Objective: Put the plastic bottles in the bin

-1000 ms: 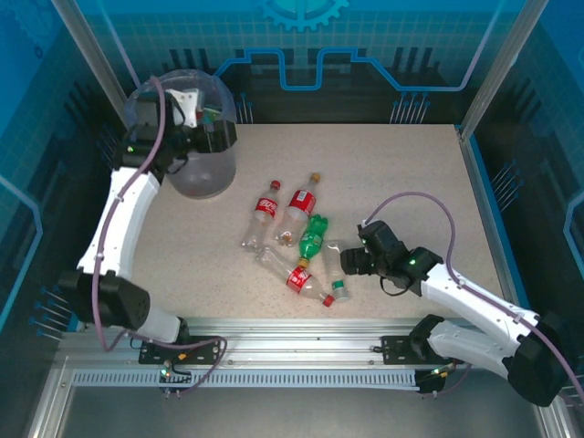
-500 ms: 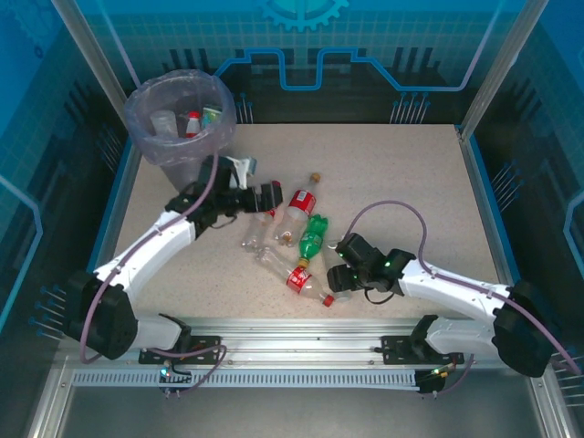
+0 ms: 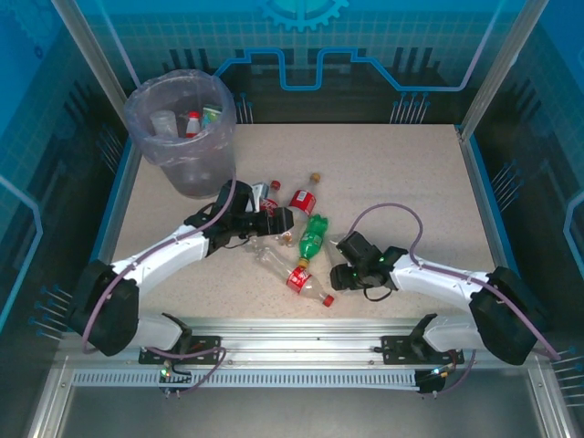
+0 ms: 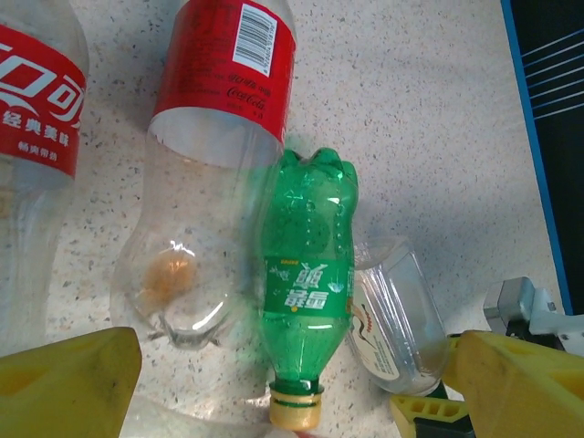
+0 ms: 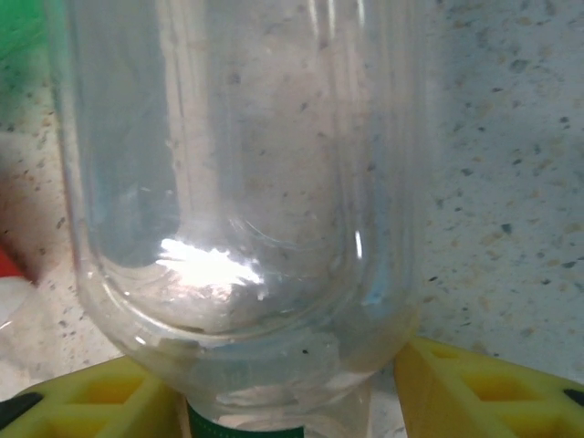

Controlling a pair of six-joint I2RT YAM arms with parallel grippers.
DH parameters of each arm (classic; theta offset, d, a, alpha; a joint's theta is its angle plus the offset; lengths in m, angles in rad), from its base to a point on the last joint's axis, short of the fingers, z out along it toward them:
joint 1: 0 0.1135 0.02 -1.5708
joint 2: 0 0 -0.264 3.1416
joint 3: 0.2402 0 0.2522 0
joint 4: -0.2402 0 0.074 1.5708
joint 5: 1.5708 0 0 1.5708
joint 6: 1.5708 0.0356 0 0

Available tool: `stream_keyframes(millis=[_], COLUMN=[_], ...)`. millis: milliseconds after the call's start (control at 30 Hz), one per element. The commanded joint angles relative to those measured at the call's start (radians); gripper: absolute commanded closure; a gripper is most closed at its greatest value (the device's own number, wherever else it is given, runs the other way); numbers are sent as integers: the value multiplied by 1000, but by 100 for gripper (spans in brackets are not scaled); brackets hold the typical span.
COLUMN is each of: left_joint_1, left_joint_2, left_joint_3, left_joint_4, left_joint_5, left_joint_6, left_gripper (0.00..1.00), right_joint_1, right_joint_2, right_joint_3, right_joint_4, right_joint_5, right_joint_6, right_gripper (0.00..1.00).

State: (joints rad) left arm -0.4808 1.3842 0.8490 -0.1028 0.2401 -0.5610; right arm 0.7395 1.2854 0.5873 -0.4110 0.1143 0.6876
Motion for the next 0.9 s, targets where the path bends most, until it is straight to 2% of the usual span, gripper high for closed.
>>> stream_keyframes(millis=[0,333,600,700,767,867], left_joint_1=[-10,-16,-16,-16,-19,-35], left_joint_2=[39,96,108,135,168,217], left_joint_3=[-2,-1,12,1,-9,-14], left_joint_4=[74,253,324,438,552,681], left_joint_5=[19,159,203,266,311,345], left_joint_6=[-43,-143,-207,-276,-356,-434], left_gripper=[10,7,5,1,1,1], right_joint_1=[-30,-86,-171,-178,-180,-181], right_joint_2=[3,-104,-247,-281,-283,-236], right_joint_3=[-31,-90,-97,-119,-137,-128], right_joint_4=[16,34,48,169,284,398], right_joint_5=[-7,4,-25,-65,-91,-135], right_joint_6=[-15,-63,-106,-146,-141,-124], right_gripper=[43,49,56,59,66,67])
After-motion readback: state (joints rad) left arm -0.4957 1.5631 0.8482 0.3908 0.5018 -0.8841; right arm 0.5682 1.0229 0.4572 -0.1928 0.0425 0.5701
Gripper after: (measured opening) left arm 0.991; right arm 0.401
